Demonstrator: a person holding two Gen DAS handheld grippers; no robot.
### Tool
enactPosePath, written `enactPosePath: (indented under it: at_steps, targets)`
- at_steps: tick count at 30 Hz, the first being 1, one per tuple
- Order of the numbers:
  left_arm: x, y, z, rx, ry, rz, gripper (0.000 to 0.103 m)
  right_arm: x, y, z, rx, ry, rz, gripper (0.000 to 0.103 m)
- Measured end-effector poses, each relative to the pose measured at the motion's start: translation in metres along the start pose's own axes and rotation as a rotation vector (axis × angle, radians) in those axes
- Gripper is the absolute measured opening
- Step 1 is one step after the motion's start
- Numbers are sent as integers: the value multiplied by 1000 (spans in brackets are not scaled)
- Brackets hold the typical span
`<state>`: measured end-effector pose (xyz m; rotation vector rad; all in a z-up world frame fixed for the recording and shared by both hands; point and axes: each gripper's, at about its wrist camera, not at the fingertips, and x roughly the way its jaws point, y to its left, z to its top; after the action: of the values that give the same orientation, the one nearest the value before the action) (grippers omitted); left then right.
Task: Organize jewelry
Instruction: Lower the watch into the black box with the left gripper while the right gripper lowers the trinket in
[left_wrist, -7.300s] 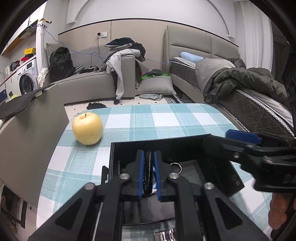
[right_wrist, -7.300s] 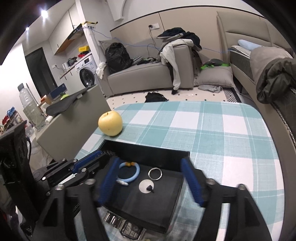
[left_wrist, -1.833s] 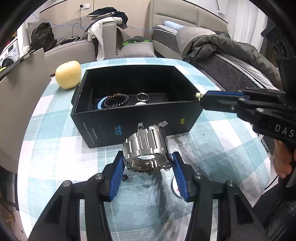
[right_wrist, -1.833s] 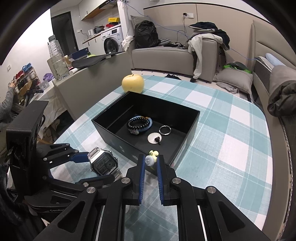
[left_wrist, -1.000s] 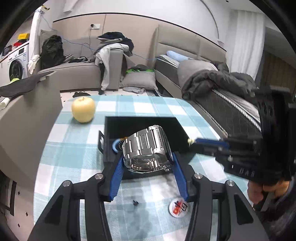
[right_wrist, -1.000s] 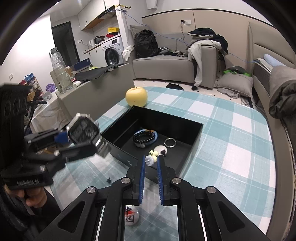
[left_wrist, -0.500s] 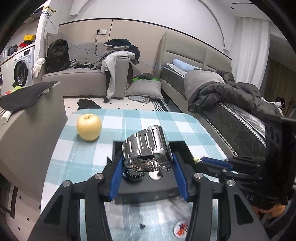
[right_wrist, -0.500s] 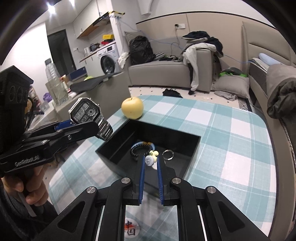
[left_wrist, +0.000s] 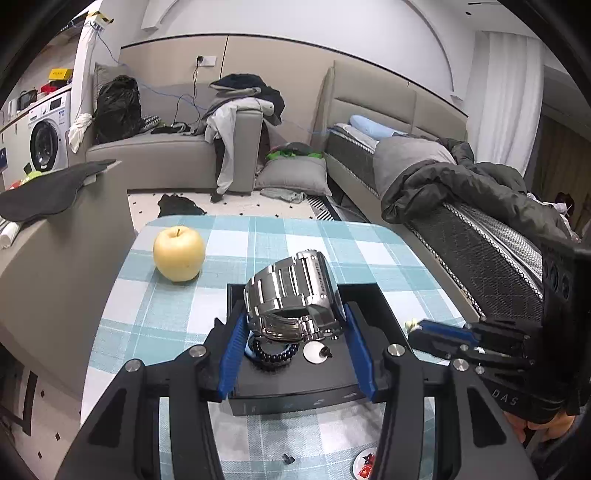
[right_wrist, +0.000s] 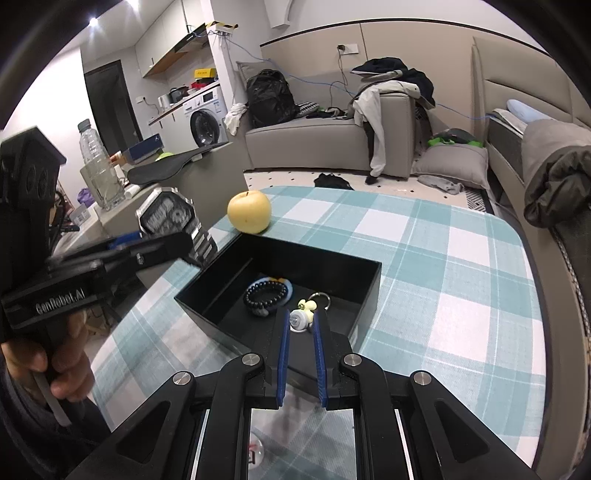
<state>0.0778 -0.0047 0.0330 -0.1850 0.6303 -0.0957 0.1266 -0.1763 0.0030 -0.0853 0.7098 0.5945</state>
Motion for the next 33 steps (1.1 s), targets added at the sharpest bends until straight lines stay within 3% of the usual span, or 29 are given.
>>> enactPosePath:
  at_steps: [18, 33]
  targets:
    - [13, 8, 7, -20, -1, 13, 45, 4, -6, 8, 28, -14, -2, 12]
    - [36, 9, -6, -8, 12, 39, 45, 42, 3, 11, 37, 62, 20, 12]
